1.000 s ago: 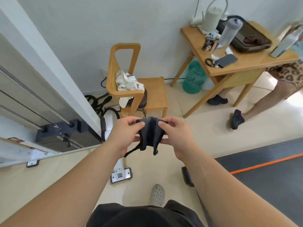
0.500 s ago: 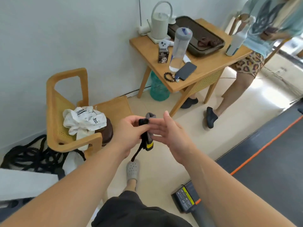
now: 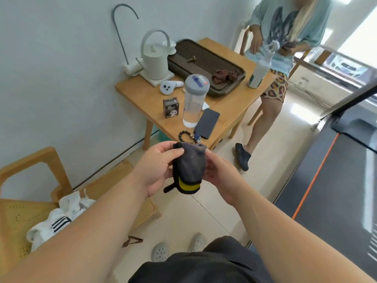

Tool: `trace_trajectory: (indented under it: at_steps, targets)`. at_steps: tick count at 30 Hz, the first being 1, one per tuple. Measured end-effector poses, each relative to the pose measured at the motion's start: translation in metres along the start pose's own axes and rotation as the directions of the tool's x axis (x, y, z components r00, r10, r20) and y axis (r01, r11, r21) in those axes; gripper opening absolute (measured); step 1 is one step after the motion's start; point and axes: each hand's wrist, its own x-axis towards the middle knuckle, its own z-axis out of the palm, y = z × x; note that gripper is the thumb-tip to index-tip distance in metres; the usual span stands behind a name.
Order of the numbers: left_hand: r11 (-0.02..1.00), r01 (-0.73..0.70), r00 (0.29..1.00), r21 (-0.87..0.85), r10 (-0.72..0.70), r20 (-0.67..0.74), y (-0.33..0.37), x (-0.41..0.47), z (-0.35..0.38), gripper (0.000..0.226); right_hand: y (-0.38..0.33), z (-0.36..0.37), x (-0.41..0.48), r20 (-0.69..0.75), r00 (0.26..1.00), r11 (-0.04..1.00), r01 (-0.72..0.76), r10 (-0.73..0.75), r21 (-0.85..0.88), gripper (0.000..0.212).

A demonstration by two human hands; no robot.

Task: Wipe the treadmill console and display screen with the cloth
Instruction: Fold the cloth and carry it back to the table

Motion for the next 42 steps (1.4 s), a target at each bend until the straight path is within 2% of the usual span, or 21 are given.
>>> trace_trajectory:
  at_steps: [3, 9, 13, 16, 21, 30, 34, 39, 42]
  targets:
    - [0.999, 0.029, 0.993, -0.040, -0.033, -0.110, 0.007, 0.046, 0.007, 0.021, -0.022, -0.021, 0.030, -0.046, 0.999, 1.000, 0.009, -0.009, 0.014, 0.028]
    - [0.989, 0.141, 0.949, -0.040, -0.146, -0.280, 0.006, 0.135, 0.058, 0.017, -0.062, -0.095, 0.111, -0.026, 0.998, 0.972, 0.047, -0.055, -0.229, 0.019]
    - [0.978, 0.202, 0.905, -0.060, -0.210, -0.371, 0.007, 0.179, 0.101, 0.015, -0.095, -0.149, 0.163, 0.043, 0.999, 0.946, 0.019, -0.005, -0.324, 0.012]
    - [0.972, 0.210, 0.887, -0.103, -0.234, -0.397, 0.011, 0.203, 0.126, 0.016, -0.122, -0.180, 0.194, 0.103, 0.995, 0.923, 0.024, 0.017, -0.384, 0.010]
    - [0.964, 0.198, 0.873, -0.178, -0.256, -0.416, 0.020, 0.242, 0.152, 0.017, -0.153, -0.206, 0.237, 0.125, 0.992, 0.886, 0.028, 0.035, -0.463, 0.012]
    - [0.956, 0.199, 0.889, -0.215, -0.269, -0.370, 0.030, 0.319, 0.172, 0.023, -0.193, -0.239, 0.289, 0.012, 0.999, 0.816, -0.035, 0.051, -0.577, 0.017]
    - [0.954, 0.200, 0.881, -0.223, -0.275, -0.385, 0.040, 0.343, 0.183, 0.024, -0.208, -0.256, 0.315, 0.028, 0.995, 0.807, -0.058, 0.093, -0.587, 0.021]
    - [0.940, 0.197, 0.826, -0.278, -0.312, -0.470, 0.043, 0.379, 0.194, 0.024, -0.221, -0.268, 0.363, 0.119, 0.981, 0.811, -0.057, 0.154, -0.583, 0.016]
    - [0.917, 0.175, 0.750, -0.358, -0.359, -0.555, 0.041, 0.402, 0.206, 0.027, -0.229, -0.275, 0.387, 0.193, 0.958, 0.808, -0.061, 0.212, -0.586, 0.012]
